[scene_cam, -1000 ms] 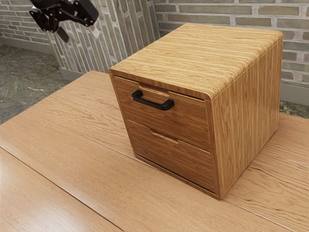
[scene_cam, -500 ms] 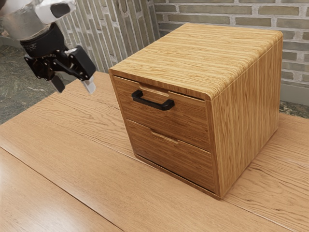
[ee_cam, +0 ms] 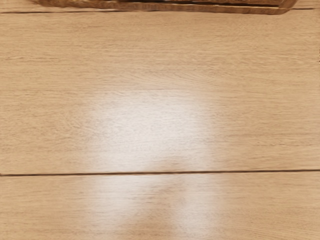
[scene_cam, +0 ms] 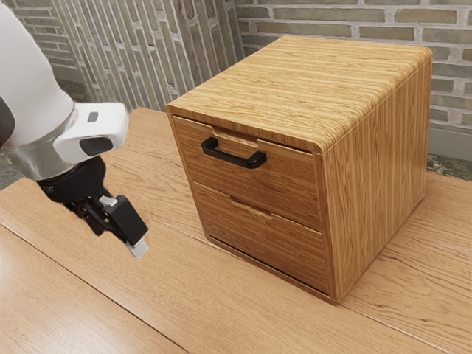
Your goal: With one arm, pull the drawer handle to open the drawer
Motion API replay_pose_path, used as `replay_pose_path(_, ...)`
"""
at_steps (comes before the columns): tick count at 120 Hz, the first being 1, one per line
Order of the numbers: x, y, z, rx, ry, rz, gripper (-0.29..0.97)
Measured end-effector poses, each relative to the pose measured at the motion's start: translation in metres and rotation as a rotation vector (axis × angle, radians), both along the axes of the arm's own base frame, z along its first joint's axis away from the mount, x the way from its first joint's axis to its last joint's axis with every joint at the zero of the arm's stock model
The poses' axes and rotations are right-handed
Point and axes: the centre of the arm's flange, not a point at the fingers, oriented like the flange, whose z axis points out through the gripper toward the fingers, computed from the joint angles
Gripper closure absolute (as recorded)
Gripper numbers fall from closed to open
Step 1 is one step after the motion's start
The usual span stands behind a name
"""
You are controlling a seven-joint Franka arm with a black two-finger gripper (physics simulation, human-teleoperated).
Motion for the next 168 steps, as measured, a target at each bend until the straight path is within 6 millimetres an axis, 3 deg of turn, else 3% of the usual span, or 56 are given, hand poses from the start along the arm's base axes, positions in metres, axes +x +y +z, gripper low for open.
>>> replay_pose_path(12, -0.002, 0.001, 0.004, 0.037, -0.086, -0.189, 0.0)
replay_pose_path(30, 0.005, -0.02, 0.003, 0.086, -0.173, -0.479, 0.0)
replay_pose_path(40, 0.01, -0.017, -0.008, 0.125, -0.175, -0.588, 0.0)
replay_pose_path(80, 0.022, -0.015, -0.013, 0.291, -0.176, -1.007, 0.0)
replay_pose_path(148, 0.067, -0.028, 0.002, 0.415, -0.357, -1.253, 0.0)
replay_pose_path(168, 0.098, -0.03, -0.005, 0.429, -0.355, -1.29, 0.0)
